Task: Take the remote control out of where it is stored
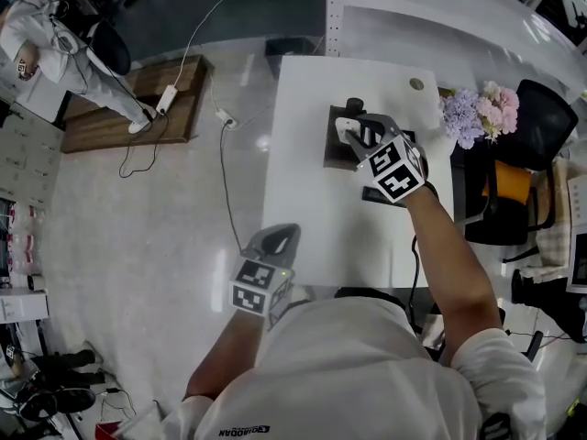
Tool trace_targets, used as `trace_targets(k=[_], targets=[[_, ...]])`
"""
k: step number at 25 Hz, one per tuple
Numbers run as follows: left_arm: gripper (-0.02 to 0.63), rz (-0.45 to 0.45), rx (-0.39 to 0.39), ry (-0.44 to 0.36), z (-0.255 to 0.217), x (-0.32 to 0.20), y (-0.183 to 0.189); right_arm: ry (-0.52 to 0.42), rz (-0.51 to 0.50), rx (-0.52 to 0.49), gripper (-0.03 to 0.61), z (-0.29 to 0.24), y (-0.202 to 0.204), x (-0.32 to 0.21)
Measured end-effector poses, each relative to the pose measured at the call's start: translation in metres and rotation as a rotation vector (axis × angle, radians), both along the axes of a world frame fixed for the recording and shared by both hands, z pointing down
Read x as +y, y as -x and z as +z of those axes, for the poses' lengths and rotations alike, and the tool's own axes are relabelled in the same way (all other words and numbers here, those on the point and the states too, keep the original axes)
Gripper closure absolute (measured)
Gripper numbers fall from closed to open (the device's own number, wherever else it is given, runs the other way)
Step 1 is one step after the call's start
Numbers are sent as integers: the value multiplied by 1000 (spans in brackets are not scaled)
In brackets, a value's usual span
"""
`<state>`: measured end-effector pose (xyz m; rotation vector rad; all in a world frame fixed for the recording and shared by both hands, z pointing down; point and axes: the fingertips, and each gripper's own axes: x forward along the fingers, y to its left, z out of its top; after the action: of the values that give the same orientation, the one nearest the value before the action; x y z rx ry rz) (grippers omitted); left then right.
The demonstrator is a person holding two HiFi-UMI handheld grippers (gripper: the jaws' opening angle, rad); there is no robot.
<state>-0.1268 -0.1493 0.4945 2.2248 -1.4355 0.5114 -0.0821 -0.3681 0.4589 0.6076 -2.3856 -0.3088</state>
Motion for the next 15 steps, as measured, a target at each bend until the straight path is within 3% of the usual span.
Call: trace_targets(k=[15], targets=[[611, 152, -7, -25, -3, 19, -28, 162, 251, -85, 454, 42, -91, 71]])
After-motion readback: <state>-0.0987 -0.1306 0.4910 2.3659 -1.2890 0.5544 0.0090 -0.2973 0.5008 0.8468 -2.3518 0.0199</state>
